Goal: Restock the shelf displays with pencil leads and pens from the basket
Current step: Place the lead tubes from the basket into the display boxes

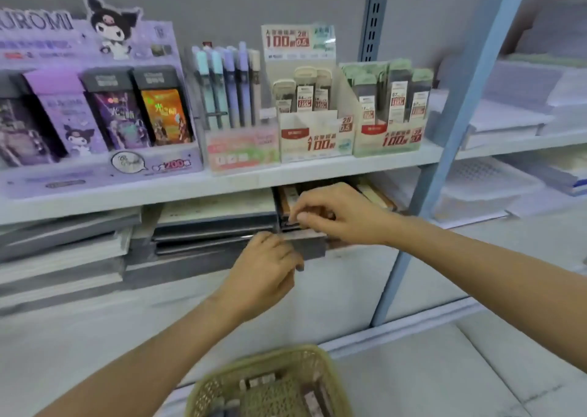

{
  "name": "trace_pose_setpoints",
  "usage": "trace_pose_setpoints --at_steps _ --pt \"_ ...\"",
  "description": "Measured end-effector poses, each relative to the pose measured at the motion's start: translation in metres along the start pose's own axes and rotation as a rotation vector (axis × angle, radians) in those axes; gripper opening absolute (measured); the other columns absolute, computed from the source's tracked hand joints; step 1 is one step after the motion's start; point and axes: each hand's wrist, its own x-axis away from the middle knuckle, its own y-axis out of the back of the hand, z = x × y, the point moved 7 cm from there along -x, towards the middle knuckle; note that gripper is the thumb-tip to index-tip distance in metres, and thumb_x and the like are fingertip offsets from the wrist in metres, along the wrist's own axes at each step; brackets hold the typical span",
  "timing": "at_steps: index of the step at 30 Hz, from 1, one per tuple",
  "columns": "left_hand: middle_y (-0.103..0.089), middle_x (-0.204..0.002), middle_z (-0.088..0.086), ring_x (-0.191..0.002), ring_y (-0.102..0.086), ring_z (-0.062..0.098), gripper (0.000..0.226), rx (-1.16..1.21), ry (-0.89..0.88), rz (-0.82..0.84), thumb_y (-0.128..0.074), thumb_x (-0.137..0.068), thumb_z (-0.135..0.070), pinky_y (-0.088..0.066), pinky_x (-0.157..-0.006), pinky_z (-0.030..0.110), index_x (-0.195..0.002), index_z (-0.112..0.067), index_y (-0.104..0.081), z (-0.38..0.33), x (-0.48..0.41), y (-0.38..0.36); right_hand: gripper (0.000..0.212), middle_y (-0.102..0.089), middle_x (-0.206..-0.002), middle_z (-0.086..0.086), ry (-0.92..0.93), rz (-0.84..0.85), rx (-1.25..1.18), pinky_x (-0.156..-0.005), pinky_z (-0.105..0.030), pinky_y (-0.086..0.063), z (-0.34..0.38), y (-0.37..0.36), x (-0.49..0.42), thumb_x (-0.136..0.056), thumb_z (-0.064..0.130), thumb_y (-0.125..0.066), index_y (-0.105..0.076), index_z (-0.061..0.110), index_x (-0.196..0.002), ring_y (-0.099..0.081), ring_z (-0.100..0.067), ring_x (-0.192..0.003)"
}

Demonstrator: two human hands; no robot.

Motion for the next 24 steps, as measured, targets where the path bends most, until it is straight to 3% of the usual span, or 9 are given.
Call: trace_pose_setpoints --at_steps 4,6,8,13,17,20,24 --pt "-0.072 -0.093 0.002 -0.089 -0.066 0.024 0.014 0.196 0.148 0.403 -0.065 -0.082 -0.011 -0.053 -0.073 0.032 -0.092 -0.016 -0.073 0.008 0.077 -0.086 0.019 -0.071 -0.096 0.000 -0.108 0.493 -0.076 -0.075 -0.025 -0.045 -0.017 -0.143 0.017 -0.097 0.024 -0.057 -0.069 0.014 -0.107 -0.060 -0.010 -0.082" --pt "-0.068 -0.105 0.001 -0.098 -0.062 0.022 0.018 0.251 0.311 0.581 -0.055 -0.091 -0.022 -0.048 -0.080 0.034 -0.103 -0.019 -0.069 0.020 0.119 -0.133 0.021 -0.070 -0.102 -0.006 -0.188 0.642 -0.123 -0.081 -0.028 -0.046 -0.032 -0.206 0.037 -0.097 0.022 -0.058 -0.069 0.010 -0.110 -0.062 -0.018 -0.091" --pt "-0.068 -0.106 0.001 -0.095 -0.062 0.022 0.022 0.295 0.485 0.704 -0.050 -0.094 -0.026 -0.048 -0.079 0.035 -0.106 -0.021 -0.067 0.026 0.162 -0.174 0.024 -0.069 -0.109 -0.010 -0.283 0.745 -0.157 -0.080 -0.025 -0.042 -0.048 -0.263 0.063 -0.096 0.022 -0.059 -0.068 0.008 -0.113 -0.062 -0.023 -0.098" --pt "-0.069 -0.115 0.000 -0.105 -0.063 0.017 0.025 0.506 0.741 0.975 -0.053 -0.092 -0.019 -0.051 -0.090 0.033 -0.111 -0.021 -0.069 -0.006 0.266 -0.258 0.023 -0.068 -0.114 -0.007 -0.472 0.949 -0.252 -0.081 -0.028 -0.047 -0.072 -0.375 0.146 -0.093 0.021 -0.062 -0.069 0.010 -0.112 -0.062 -0.021 -0.103" --pt "-0.064 -0.124 0.004 -0.114 -0.058 0.022 0.030 0.594 0.766 1.150 -0.052 -0.096 -0.025 -0.046 -0.096 0.033 -0.122 -0.015 -0.063 -0.036 0.321 -0.292 0.026 -0.066 -0.119 -0.011 -0.539 1.067 -0.348 -0.091 -0.033 -0.048 -0.066 -0.436 0.197 -0.093 0.018 -0.062 -0.067 0.008 -0.116 -0.061 -0.025 -0.108" --pt "-0.064 -0.119 0.008 -0.108 -0.059 0.024 0.027 0.606 0.767 1.164 -0.052 -0.096 -0.023 -0.046 -0.089 0.031 -0.116 -0.011 -0.065 -0.041 0.331 -0.303 0.028 -0.064 -0.123 -0.011 -0.587 1.071 -0.406 -0.095 -0.033 -0.048 -0.057 -0.464 0.218 -0.094 0.019 -0.062 -0.063 0.008 -0.120 -0.059 -0.024 -0.111" --pt "-0.064 -0.118 0.007 -0.107 -0.059 0.023 0.026 0.648 0.756 1.243 -0.059 -0.093 -0.026 -0.048 -0.093 0.036 -0.114 -0.012 -0.065 -0.045 0.336 -0.313 0.036 -0.062 -0.125 -0.009 -0.626 1.146 -0.497 -0.093 -0.032 -0.048 -0.040 -0.491 0.236 -0.092 0.028 -0.064 -0.061 0.011 -0.123 -0.059 -0.025 -0.111"
